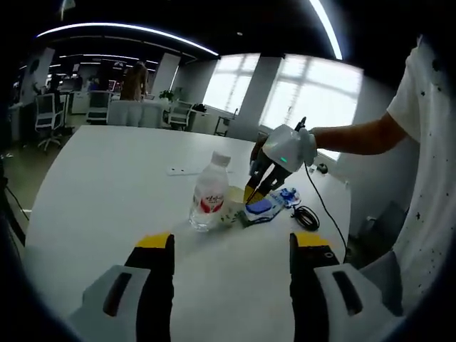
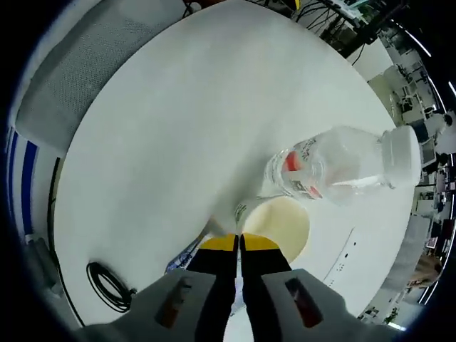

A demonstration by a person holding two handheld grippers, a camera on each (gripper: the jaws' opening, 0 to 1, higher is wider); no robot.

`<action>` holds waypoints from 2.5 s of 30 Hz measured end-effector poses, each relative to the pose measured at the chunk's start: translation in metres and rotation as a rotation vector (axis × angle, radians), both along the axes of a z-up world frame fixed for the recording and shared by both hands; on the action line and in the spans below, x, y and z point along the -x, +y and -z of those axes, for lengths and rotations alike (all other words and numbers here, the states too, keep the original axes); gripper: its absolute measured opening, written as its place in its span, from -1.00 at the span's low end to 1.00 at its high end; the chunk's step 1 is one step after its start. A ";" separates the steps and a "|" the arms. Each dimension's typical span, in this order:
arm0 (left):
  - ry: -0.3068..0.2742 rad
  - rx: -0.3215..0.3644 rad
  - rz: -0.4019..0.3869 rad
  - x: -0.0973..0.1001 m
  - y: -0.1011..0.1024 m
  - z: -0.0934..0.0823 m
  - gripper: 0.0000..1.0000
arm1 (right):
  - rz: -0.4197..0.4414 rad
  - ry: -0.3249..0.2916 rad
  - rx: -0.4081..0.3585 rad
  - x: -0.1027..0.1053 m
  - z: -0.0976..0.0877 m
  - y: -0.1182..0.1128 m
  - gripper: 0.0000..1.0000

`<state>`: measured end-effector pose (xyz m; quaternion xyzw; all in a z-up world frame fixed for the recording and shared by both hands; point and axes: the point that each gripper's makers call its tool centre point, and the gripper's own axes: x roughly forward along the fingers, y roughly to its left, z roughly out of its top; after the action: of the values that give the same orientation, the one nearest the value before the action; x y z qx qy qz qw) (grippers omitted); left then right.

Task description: Arrange the tabletop items into an orderly group along one side of the table until the central work area is clear of visible clutter.

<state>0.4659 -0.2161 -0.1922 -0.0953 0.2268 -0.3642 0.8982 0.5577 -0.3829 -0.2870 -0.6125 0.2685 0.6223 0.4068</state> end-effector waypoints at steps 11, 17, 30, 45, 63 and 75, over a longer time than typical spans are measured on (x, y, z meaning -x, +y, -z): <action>0.001 0.002 0.000 0.000 -0.001 0.000 0.32 | 0.013 0.012 -0.004 0.002 -0.001 0.003 -0.98; 0.002 0.003 0.000 0.000 -0.001 0.000 0.33 | 0.021 0.015 -0.010 0.002 -0.002 0.004 -0.85; -0.002 0.002 0.008 0.000 -0.004 -0.001 0.33 | 0.062 0.036 -0.035 0.009 -0.007 0.002 -0.61; -0.015 -0.008 0.022 0.001 -0.008 -0.009 0.37 | 0.202 0.096 -0.130 0.022 -0.015 -0.003 -0.24; -0.031 -0.025 0.056 0.007 -0.023 -0.021 0.45 | 0.475 0.164 -0.330 0.046 -0.039 -0.013 0.03; -0.062 -0.041 0.083 0.011 -0.035 -0.035 0.50 | 0.632 0.175 -0.473 0.060 -0.065 -0.030 0.14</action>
<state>0.4551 -0.2512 -0.1568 -0.0559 0.2103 -0.3993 0.8906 0.4982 -0.4130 -0.2217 -0.3341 0.3266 0.5610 0.6834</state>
